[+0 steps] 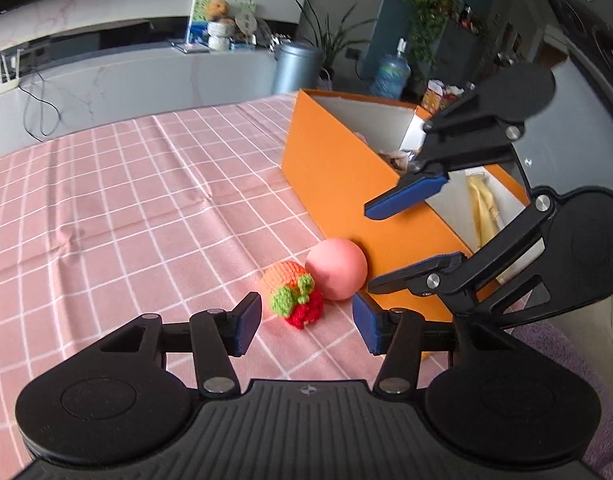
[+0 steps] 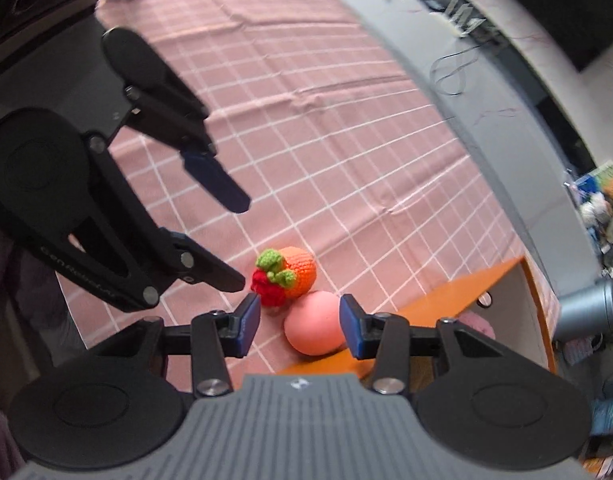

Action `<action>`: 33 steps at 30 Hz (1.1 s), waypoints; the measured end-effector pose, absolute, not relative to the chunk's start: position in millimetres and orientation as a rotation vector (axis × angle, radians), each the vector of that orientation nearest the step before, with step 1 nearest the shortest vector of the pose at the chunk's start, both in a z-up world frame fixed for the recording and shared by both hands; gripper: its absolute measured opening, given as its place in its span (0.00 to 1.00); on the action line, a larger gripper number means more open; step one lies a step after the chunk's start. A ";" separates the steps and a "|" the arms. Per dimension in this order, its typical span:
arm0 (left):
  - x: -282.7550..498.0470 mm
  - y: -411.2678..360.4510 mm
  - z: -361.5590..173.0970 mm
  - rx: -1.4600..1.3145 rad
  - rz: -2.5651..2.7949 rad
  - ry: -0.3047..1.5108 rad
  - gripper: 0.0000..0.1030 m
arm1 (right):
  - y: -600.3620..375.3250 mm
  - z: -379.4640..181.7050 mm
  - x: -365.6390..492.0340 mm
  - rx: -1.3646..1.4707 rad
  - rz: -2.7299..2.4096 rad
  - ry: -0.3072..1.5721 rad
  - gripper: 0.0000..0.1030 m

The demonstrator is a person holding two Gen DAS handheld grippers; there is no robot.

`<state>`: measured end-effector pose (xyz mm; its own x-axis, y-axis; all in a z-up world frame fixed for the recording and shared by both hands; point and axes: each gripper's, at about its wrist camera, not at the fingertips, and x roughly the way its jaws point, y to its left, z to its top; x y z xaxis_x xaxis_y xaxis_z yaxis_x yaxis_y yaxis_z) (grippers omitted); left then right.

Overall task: Organize soft objects
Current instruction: 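Grasp the pink ball with the right tool while the left tool grasps the crochet strawberry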

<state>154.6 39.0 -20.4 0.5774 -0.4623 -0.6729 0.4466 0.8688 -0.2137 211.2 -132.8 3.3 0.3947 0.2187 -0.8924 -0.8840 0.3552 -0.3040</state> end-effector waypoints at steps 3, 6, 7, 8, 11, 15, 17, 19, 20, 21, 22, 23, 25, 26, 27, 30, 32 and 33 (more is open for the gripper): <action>171.0 35.1 -25.5 -0.027 -0.556 0.823 0.62 | -123.9 -4.7 228.7 -1.031 0.915 0.932 0.42; 186.9 30.3 -33.1 -0.038 -0.583 0.858 0.62 | -116.7 -12.9 245.8 -1.104 0.968 0.994 0.42; 191.3 28.2 -36.3 -0.032 -0.588 0.869 0.62 | -114.2 -16.2 251.0 -1.126 0.985 1.013 0.42; 195.4 26.2 -39.9 -0.026 -0.591 0.879 0.62 | -112.0 -19.3 255.5 -1.144 0.994 1.026 0.42; 205.3 23.3 -50.4 -0.024 -0.602 0.906 0.62 | -107.7 -28.8 265.9 -1.185 1.027 1.084 0.44; 215.2 21.9 -59.5 -0.007 -0.610 0.930 0.62 | -101.9 -39.4 273.0 -1.237 1.057 1.129 0.49; 219.2 22.0 -62.6 -0.003 -0.613 0.938 0.62 | -99.2 -45.9 276.6 -1.259 1.055 1.151 0.49; 222.2 22.3 -64.9 0.000 -0.616 0.944 0.62 | -97.8 -51.5 280.3 -1.269 1.052 1.166 0.49; 223.3 22.6 -66.3 -0.002 -0.619 0.947 0.62 | -97.6 -54.2 281.9 -1.267 1.056 1.177 0.49; 225.3 23.5 -67.7 -0.010 -0.624 0.951 0.62 | -97.5 -55.9 282.9 -1.260 1.062 1.188 0.49; 226.9 24.1 -68.6 -0.019 -0.628 0.956 0.62 | -97.4 -57.2 283.5 -1.256 1.064 1.193 0.48; 227.9 24.3 -69.9 -0.025 -0.633 0.960 0.62 | -97.4 -58.2 284.2 -1.257 1.063 1.194 0.48; 228.5 25.1 -71.5 -0.033 -0.636 0.960 0.60 | -97.2 -59.0 285.3 -1.252 1.063 1.199 0.48; 229.3 26.0 -72.2 -0.038 -0.639 0.962 0.56 | -96.6 -59.2 286.0 -1.250 1.063 1.199 0.47; 229.4 27.1 -72.9 -0.045 -0.639 0.962 0.54 | -96.3 -59.2 286.6 -1.247 1.062 1.200 0.46; 229.9 28.3 -73.8 -0.071 -0.652 0.971 0.52 | -93.1 -61.5 286.8 -1.244 1.053 1.200 0.44; 228.1 27.0 -73.6 -0.073 -0.639 0.967 0.51 | -91.8 -63.2 283.6 -1.258 1.043 1.189 0.43; 226.6 26.0 -73.7 -0.073 -0.631 0.961 0.51 | -90.5 -63.8 281.4 -1.260 1.035 1.183 0.42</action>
<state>226.6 26.0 -73.7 0.4096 -0.5315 -0.7414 0.4689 0.8198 -0.3286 281.4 -90.5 -63.8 0.1298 -0.0614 -0.9896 -0.9890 0.0637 -0.1336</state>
